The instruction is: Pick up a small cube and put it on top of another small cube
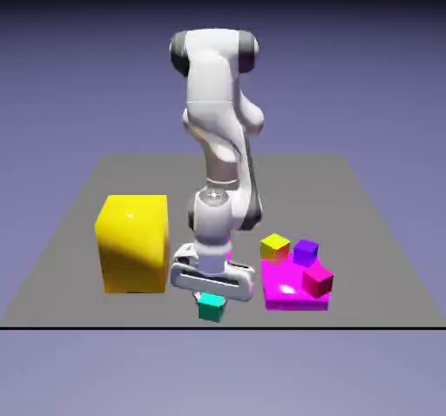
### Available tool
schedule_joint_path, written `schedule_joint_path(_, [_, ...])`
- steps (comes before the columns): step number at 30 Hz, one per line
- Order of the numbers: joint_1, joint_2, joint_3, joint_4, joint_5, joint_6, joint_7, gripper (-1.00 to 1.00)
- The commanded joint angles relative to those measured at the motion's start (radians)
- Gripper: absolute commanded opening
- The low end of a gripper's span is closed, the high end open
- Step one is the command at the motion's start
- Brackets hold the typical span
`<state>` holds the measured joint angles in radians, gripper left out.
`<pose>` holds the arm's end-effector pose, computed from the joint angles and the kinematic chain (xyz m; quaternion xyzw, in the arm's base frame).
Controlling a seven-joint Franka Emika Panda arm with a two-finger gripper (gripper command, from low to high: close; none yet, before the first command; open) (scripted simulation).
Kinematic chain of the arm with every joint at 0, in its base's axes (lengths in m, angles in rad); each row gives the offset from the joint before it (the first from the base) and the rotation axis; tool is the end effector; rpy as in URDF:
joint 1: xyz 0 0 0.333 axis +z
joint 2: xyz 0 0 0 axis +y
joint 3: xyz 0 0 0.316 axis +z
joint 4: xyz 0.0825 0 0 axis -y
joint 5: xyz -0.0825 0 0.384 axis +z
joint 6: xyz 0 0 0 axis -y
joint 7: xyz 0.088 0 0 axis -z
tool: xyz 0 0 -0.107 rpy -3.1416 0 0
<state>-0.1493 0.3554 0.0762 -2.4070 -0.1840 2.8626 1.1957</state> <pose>0.5032 -0.0250 0.1772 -0.8511 0.5222 -0.0524 0.0133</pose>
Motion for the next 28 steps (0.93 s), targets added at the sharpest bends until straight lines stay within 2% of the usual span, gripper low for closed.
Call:
schedule_joint_path(1, [-0.009, -0.036, 0.012, -0.011, 0.009, -0.026, -0.008, -1.0])
schedule_joint_path(16, [0.42, -0.58, 0.215, -0.29, 0.274, -0.276, -0.325, -1.0])
schedule_joint_path(18, [0.423, -0.583, 0.216, -0.292, 0.275, -0.278, -0.327, -1.0])
schedule_joint_path(25, [0.433, -0.364, 0.185, -0.303, 0.144, -0.054, -0.232, -1.0])
schedule_joint_path(26, [0.433, -0.364, 0.185, -0.303, 0.144, -0.054, -0.232, 1.0])
schedule_joint_path(28, [0.432, -0.4, 0.19, -0.301, 0.166, -0.091, -0.248, 1.0])
